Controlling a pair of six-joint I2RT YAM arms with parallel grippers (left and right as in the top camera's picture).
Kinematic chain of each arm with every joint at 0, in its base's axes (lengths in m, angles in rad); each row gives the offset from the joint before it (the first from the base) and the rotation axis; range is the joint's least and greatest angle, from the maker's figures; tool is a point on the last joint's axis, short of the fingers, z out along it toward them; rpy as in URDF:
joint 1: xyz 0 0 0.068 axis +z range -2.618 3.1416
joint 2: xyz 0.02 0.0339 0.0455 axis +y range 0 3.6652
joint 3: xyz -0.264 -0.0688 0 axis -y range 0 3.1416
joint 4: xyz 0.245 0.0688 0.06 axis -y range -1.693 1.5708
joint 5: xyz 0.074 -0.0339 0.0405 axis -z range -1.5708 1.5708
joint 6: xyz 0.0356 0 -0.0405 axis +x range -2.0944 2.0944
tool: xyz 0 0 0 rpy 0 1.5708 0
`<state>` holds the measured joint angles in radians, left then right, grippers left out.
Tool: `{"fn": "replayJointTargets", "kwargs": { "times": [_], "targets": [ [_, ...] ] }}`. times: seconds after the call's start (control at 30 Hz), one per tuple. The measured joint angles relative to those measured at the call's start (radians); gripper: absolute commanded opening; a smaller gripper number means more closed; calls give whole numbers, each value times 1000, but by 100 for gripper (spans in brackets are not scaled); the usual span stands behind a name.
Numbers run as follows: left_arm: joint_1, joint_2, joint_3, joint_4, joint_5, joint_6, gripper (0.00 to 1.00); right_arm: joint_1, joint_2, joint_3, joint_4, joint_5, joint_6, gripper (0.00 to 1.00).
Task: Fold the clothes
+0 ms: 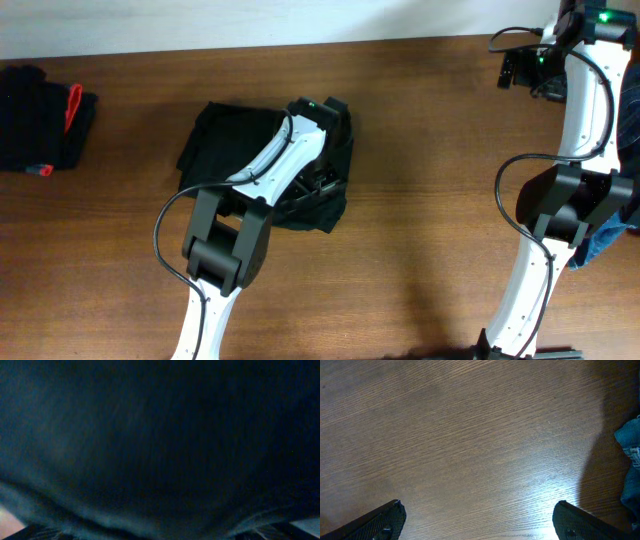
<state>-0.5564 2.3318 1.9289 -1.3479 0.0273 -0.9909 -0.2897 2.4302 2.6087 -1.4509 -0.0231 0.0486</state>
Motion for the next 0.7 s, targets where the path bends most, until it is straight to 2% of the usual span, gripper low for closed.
{"fn": "replayJointTargets", "kwargs": {
  "times": [0.13,0.27,0.5,0.6,0.7],
  "targets": [
    [-2,-6,-34,13,-55,160,90,0,0,0,0,0,1,99],
    [-8,-10,-45,-54,-177,312,91,0,0,0,0,0,0,99],
    [18,-10,-65,-125,-476,442,99,0,0,0,0,0,0,99],
    [60,-10,-66,-95,-540,500,99,0,0,0,0,0,0,99],
    [106,-10,-60,-82,-544,562,99,0,0,0,0,0,0,99]
  ]
}}
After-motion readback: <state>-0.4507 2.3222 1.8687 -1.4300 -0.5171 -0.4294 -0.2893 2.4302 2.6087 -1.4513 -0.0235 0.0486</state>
